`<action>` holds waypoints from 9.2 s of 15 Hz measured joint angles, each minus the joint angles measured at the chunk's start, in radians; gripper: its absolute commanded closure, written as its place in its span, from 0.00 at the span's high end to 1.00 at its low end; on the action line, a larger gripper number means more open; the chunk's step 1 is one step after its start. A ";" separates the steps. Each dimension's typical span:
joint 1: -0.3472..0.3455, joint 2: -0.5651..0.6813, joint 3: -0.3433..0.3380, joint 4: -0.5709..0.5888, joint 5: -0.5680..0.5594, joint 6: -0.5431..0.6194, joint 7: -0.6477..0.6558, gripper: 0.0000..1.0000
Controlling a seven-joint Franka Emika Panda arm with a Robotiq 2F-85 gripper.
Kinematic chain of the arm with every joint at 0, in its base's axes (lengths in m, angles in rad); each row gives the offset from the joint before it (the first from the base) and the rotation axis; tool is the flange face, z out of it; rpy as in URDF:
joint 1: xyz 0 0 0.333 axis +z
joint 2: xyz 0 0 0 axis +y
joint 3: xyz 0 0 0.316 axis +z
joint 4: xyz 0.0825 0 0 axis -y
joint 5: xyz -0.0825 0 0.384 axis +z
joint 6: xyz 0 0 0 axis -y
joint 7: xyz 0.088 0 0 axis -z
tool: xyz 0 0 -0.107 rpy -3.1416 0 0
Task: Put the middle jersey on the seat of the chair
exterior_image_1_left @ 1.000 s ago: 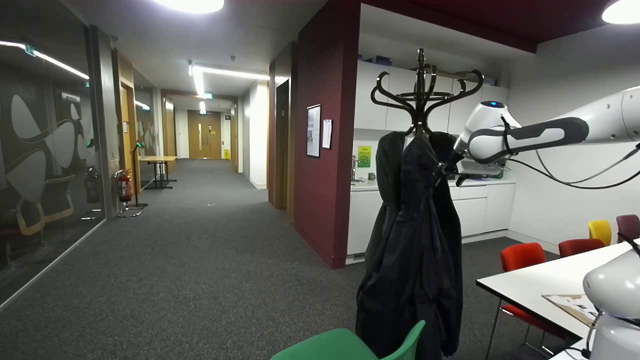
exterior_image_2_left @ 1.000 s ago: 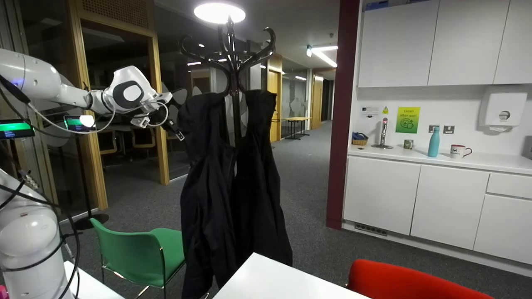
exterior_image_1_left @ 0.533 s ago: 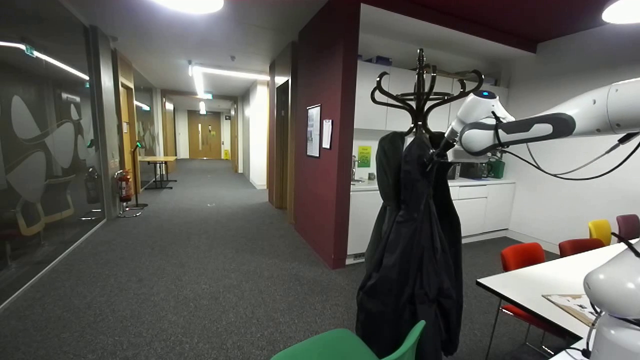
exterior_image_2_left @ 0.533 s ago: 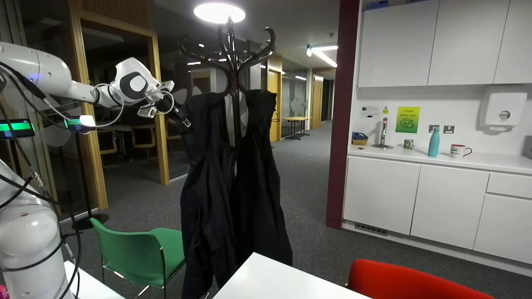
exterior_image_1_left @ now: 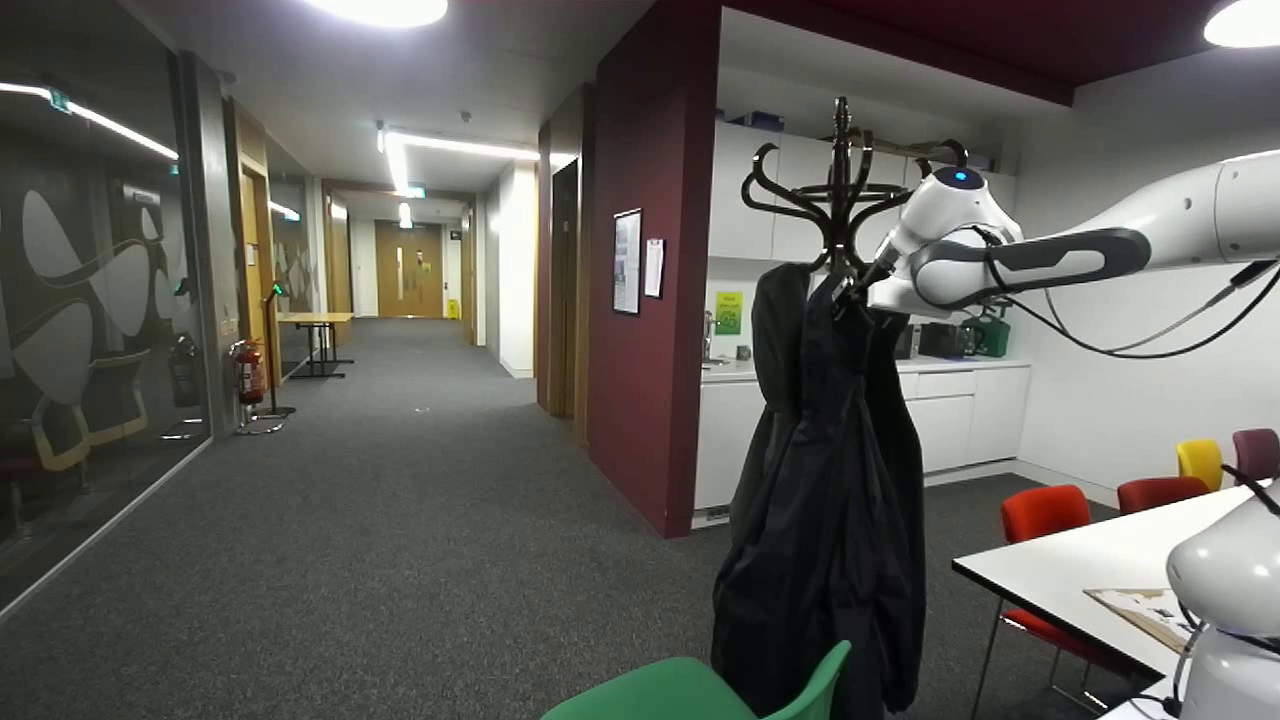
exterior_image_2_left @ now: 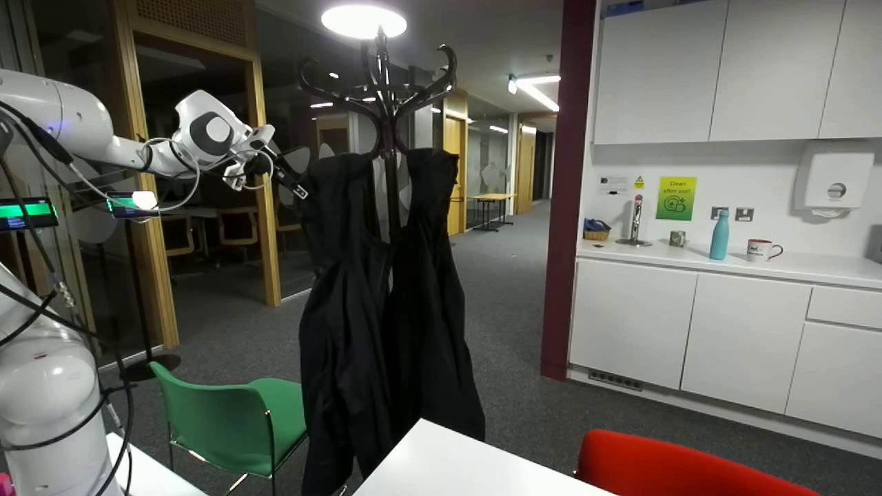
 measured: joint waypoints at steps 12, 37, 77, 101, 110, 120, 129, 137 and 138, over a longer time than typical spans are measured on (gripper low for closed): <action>0.005 0.106 0.066 0.093 -0.280 -0.001 0.296 0.89; 0.118 0.062 0.008 0.145 -0.384 -0.057 0.342 0.01; 0.510 0.011 0.214 -0.087 -0.463 -0.014 0.274 0.01; 0.632 -0.307 0.284 -0.316 0.147 -0.040 0.105 0.64; 0.614 -0.344 0.285 -0.316 0.175 -0.040 0.101 1.00; 0.496 -0.407 0.205 -0.309 0.181 -0.040 0.099 1.00; 0.296 -0.407 0.033 -0.327 0.189 -0.042 0.039 1.00; 0.103 -0.348 -0.083 -0.371 0.189 -0.039 0.018 1.00; 0.103 -0.348 -0.079 -0.371 0.189 -0.039 0.018 1.00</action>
